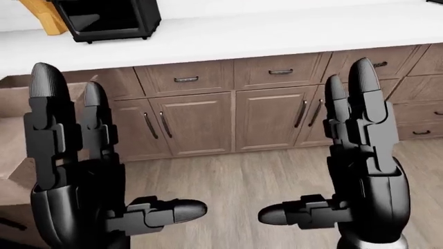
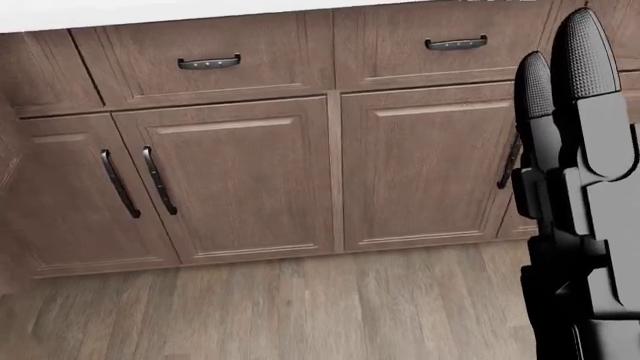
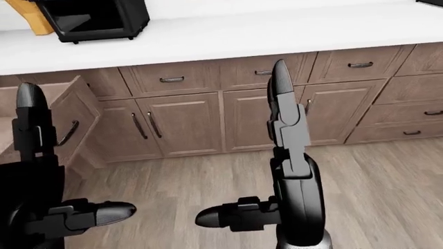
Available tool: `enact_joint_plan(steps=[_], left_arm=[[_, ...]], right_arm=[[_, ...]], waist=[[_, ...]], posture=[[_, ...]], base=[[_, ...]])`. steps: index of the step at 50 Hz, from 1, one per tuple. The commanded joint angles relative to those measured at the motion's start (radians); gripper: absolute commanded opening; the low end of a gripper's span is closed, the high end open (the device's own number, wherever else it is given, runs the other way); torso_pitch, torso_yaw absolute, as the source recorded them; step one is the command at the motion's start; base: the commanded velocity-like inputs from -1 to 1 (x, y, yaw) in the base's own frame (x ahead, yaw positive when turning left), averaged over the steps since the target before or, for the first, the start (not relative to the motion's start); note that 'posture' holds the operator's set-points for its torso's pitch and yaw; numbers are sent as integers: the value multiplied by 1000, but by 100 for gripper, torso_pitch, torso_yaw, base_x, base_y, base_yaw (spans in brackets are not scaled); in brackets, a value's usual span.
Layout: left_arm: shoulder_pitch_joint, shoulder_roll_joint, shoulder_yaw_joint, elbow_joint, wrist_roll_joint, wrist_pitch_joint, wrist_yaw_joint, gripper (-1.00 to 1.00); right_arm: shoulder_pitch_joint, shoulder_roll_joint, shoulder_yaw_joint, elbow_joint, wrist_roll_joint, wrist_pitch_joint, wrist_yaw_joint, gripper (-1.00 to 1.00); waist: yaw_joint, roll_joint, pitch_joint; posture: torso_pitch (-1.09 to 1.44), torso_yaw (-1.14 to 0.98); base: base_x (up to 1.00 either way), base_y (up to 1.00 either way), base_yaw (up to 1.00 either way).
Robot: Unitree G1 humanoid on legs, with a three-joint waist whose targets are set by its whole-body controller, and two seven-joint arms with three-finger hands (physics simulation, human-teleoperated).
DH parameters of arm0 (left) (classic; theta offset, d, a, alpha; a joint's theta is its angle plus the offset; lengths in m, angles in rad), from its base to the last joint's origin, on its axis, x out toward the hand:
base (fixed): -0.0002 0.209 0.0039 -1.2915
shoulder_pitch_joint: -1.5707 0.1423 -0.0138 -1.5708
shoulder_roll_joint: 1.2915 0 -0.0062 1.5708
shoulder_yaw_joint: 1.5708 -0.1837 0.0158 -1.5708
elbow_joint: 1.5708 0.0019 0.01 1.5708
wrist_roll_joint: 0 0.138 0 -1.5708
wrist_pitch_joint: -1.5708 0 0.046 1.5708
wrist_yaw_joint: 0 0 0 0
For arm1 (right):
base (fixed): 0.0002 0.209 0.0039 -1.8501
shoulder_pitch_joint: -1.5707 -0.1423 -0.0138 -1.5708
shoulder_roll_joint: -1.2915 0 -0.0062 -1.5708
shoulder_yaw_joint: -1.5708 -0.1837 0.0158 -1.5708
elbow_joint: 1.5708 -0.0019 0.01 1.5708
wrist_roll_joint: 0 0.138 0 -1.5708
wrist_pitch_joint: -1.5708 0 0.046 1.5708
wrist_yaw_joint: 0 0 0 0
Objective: Close the right drawer.
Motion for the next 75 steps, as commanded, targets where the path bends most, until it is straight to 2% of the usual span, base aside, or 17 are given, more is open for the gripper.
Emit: enact_joint_plan(steps=[1, 5, 7, 8, 20, 28, 31, 35, 37, 39, 49, 50, 58, 60, 62, 63, 75], left_arm=[[-8, 5, 12, -32, 1, -21, 5, 100], [-8, 6, 14, -32, 0, -22, 5, 100], [-8, 5, 13, -32, 1, -21, 5, 100], [-8, 5, 13, -32, 0, -21, 6, 100], [-5, 8, 13, -32, -3, -24, 8, 100], [-4, 8, 13, -32, -5, -23, 8, 100], [1, 7, 8, -32, 0, -27, 5, 100], [2, 4, 8, -32, 0, -28, 2, 100], [2, 3, 8, -32, 1, -29, 2, 100], [1, 2, 7, -32, 2, -26, 2, 100], [4, 1, 10, -32, 1, -29, 0, 100], [3, 1, 10, -32, 0, -28, 0, 100], [2, 1, 10, -32, -1, -26, 0, 100], [0, 1, 10, -32, 1, -24, 0, 100], [-1, 0, 7, -32, 2, -22, -1, 100], [0, -1, 6, -32, 3, -24, -1, 100], [-2, -4, 6, -32, 4, -20, -3, 100]], right_arm=[[-8, 2, 12, -33, 8, -28, 4, 100], [-4, 1, 16, -32, 12, -30, 8, 100], [-5, 1, 13, -30, 15, -30, 6, 100], [-5, 1, 15, -29, 14, -31, 7, 100], [-3, -1, 22, -27, 23, -31, 10, 100], [-3, -3, 25, -28, 20, -25, 9, 100], [0, -4, 30, -27, 20, -28, 11, 100], [1, -5, 30, -27, 27, -28, 12, 100], [1, -5, 31, -28, 24, -27, 12, 100], [-1, -4, 27, -29, 26, -25, 10, 100], [-2, -3, 29, -21, 27, -23, 10, 100], [-2, -4, 29, -20, 29, -24, 10, 100], [-1, -5, 27, -13, 30, -26, 10, 100], [-2, -5, 27, -13, 31, -25, 11, 100], [-2, -5, 25, -13, 31, -27, 13, 100], [-2, -4, 25, -13, 31, -27, 13, 100], [-4, -4, 25, -13, 31, -23, 16, 100]], waist=[[2, -6, -7], [-1, 49, -9], [8, 137, -34], [18, 63, -2], [23, 0, 1], [2, 9, -10], [5, -29, -20], [2, 22, 1], [10, 100, -34], [20, 67, 8], [11, -82, -6], [-3, -49, 1], [5, -8, 4], [3, 32, 1], [12, 126, -29], [20, 66, -5], [12, -18, 6]], posture=[[0, 0], [0, 0], [0, 0], [0, 0], [0, 0], [0, 0], [0, 0], [0, 0], [0, 0], [0, 0], [0, 0], [0, 0], [0, 0], [0, 0], [0, 0], [0, 0], [0, 0]], base=[[0, 56, 0], [0, 56, 0], [0, 56, 0], [0, 55, 0], [0, 55, 0], [0, 40, 0], [0, 43, 0], [0, 45, 0], [0, 45, 0], [0, 45, 0], [0, 45, 0], [0, 45, 0], [0, 44, 0], [0, 45, 0], [0, 45, 0], [0, 44, 0], [0, 45, 0]])
